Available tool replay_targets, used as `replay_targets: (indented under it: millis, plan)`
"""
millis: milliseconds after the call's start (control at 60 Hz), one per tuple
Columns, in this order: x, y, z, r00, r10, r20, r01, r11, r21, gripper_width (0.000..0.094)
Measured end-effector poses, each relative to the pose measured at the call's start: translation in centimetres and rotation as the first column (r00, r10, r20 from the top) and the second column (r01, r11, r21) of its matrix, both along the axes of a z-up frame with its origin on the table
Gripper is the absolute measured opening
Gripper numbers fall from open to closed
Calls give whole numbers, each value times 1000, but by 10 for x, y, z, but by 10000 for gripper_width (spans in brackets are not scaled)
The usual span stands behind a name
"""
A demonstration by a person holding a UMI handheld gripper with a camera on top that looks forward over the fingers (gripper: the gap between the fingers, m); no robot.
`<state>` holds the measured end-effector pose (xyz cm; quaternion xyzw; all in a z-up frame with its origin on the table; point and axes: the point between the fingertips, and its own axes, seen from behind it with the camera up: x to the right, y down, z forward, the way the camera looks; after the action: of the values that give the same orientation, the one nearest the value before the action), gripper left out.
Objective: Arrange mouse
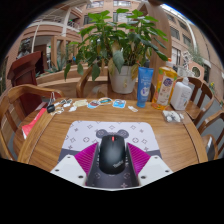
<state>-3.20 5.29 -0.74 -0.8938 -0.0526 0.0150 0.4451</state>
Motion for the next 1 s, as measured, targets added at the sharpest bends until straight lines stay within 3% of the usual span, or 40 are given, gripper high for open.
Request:
replay_targets:
  millis: [117,150,600,1000]
  plan:
    - [5,-13,30,1000,-13,25,12,999,42,870]
    - [6,-19,42,999,-20,29,18,998,60,839]
    - [7,-176,192,999,-52,16,48,978,202,851]
    - [4,-249,218,999,-40,34,31,972,234,853]
